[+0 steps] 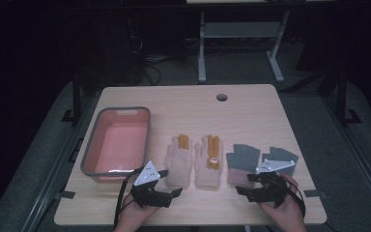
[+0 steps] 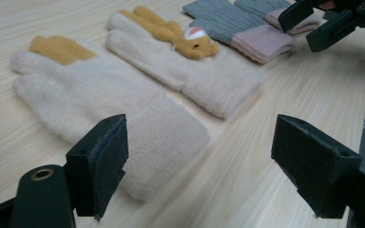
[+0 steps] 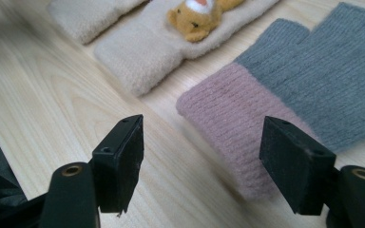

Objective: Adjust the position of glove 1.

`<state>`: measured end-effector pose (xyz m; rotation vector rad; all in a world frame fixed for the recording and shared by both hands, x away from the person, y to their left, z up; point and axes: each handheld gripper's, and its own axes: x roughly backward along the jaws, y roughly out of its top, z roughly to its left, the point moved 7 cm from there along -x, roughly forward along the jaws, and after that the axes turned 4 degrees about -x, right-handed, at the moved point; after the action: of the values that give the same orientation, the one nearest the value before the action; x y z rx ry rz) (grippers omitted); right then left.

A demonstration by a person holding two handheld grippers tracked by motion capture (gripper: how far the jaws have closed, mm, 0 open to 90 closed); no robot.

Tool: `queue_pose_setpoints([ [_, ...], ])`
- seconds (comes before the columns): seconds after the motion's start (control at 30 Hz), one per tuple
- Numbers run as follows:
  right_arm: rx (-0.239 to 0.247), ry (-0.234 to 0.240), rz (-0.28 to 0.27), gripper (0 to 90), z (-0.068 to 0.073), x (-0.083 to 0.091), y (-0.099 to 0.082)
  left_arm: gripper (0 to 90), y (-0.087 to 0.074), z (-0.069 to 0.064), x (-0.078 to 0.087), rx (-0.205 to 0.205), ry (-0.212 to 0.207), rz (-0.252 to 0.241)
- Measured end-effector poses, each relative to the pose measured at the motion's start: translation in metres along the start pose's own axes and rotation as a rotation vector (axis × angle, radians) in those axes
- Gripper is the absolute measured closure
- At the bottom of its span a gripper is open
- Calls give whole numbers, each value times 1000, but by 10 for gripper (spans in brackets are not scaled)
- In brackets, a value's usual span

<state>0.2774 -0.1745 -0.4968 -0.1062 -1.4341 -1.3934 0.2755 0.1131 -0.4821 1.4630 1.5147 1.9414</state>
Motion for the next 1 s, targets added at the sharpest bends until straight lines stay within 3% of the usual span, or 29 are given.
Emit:
queue_pose_setpoints([
  [0.17,-23,23,-3,312,3,2,0,200,-2,0,-2,7,1,10],
  [0.57,27,12,2,312,13,-3,8,201,0,-5,1,-1,-2,-2],
  [1.0,77,18,39,312,22,0,41,202,0,1,4,12,14,-11],
])
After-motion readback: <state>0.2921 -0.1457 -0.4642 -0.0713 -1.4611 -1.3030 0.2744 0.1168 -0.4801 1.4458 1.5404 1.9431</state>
